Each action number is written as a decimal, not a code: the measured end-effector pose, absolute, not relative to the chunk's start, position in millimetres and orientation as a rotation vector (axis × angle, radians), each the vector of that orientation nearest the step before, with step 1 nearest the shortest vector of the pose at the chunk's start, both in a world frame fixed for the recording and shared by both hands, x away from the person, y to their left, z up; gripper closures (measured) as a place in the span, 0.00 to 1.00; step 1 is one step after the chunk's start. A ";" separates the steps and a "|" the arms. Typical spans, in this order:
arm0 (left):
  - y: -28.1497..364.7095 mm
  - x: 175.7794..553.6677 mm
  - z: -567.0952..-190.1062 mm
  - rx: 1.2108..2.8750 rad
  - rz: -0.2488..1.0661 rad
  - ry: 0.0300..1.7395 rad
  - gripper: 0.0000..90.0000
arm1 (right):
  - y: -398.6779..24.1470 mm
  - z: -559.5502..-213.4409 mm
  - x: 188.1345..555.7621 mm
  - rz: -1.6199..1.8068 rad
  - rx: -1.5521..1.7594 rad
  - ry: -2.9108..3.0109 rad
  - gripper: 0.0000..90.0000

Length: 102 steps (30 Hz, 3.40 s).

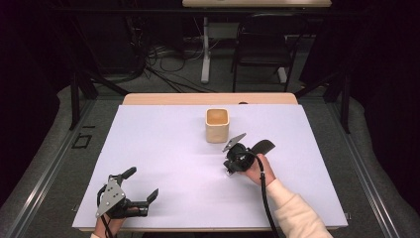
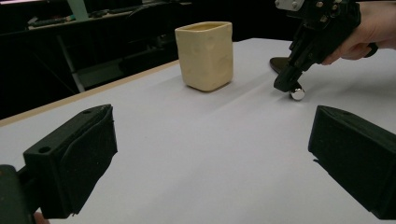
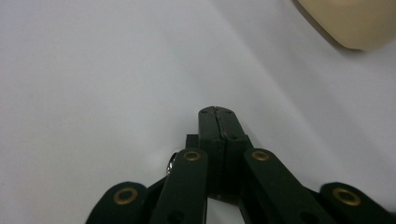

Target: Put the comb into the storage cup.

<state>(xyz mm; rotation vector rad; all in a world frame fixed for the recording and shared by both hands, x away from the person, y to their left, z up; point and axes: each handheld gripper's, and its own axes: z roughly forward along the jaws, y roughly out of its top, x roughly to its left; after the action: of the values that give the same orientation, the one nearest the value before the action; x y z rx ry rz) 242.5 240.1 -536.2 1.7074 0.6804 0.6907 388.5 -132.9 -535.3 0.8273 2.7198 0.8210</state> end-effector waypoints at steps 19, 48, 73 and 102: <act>240.9 241.8 -535.9 1.702 0.693 0.683 0.01 | -149.7 -534.0 378.0 0.772 0.865 2.756 1.00; 240.7 241.4 -535.7 1.700 0.698 0.679 0.01 | -188.4 -530.8 368.3 0.730 0.973 2.719 1.00; 240.7 241.4 -535.6 1.700 0.700 0.677 0.01 | -203.0 -512.1 368.5 0.746 1.082 2.699 0.70; 240.5 240.3 -534.8 1.690 0.704 0.676 0.01 | -188.0 -490.1 381.2 0.602 1.221 2.627 0.03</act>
<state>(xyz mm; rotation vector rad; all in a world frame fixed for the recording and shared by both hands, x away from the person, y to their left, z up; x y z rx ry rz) 240.3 240.5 -534.8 1.6904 0.6756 0.7039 381.2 -188.0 -490.1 1.2206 2.6271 0.6017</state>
